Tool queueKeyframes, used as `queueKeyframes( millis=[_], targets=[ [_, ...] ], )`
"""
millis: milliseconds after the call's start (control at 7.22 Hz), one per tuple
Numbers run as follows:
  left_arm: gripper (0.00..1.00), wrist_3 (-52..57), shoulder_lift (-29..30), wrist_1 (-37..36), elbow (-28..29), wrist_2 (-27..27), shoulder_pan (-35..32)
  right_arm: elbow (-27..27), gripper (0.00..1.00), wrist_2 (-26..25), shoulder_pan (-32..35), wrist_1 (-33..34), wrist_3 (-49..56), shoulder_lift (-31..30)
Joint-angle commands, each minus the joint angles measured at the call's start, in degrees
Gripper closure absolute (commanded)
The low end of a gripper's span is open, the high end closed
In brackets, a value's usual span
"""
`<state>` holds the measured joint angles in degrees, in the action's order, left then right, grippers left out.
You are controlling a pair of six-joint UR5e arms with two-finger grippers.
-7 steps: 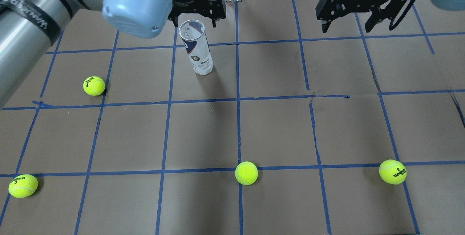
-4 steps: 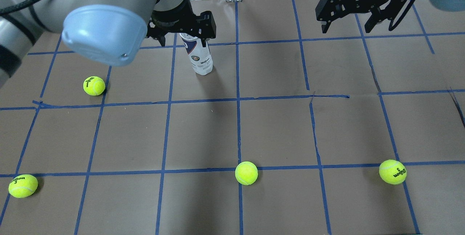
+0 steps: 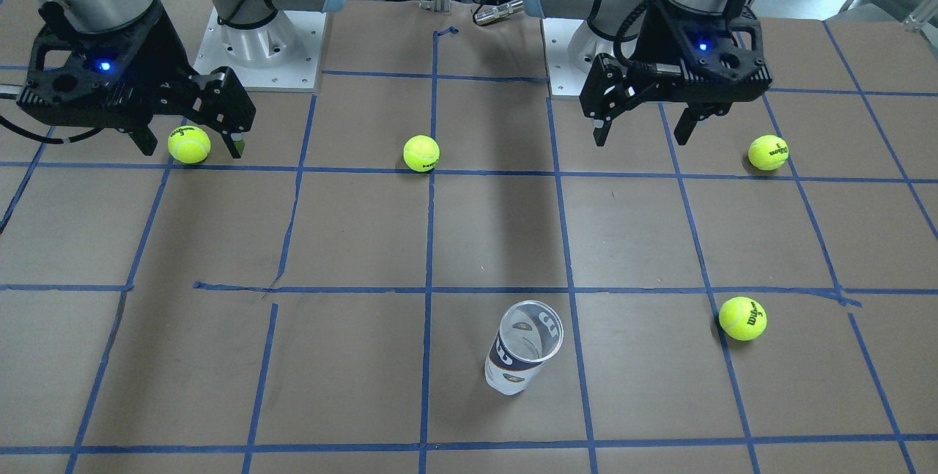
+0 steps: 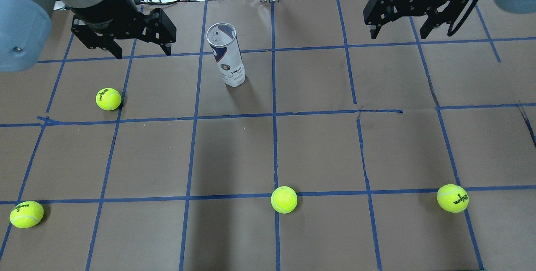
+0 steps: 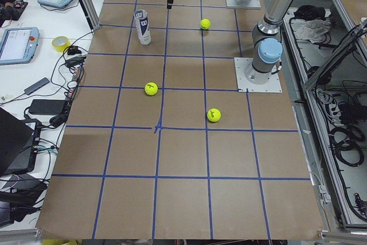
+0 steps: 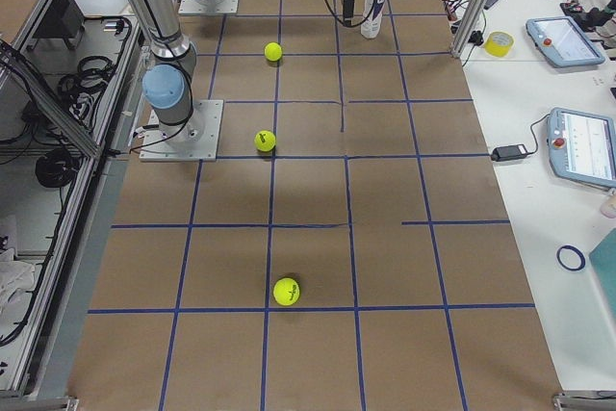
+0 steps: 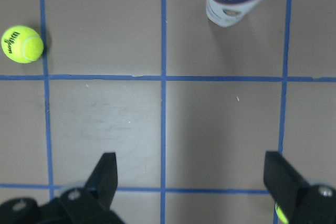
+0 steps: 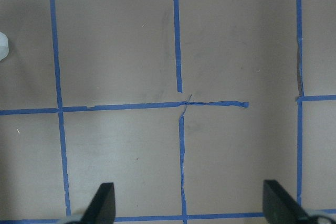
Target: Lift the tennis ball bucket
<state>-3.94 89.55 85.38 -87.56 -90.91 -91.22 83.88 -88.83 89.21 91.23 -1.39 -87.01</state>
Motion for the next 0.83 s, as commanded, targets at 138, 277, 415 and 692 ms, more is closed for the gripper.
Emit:
queueKeyframes(
  millis=[138, 277, 415, 692],
  targets=[
    [0.00, -0.19, 0.88, 2.23, 1.51, -0.14, 0.07, 0.06, 0.00, 0.06, 0.00, 0.00, 0.07, 0.00],
    [0.00, -0.19, 1.49, 2.59, 1.51, -0.06, -0.28, 0.06, 0.00, 0.06, 0.00, 0.00, 0.07, 0.00],
    [0.00, -0.19, 2.02, 2.16, 1.51, -0.06, -1.24, 0.06, 0.00, -0.03, 0.00, 0.00, 0.07, 0.08],
    [0.00, -0.20, 2.03, 2.15, 1.51, 0.03, -1.51, 0.06, 0.00, 0.06, 0.00, 0.00, -0.02, 0.08]
  ],
)
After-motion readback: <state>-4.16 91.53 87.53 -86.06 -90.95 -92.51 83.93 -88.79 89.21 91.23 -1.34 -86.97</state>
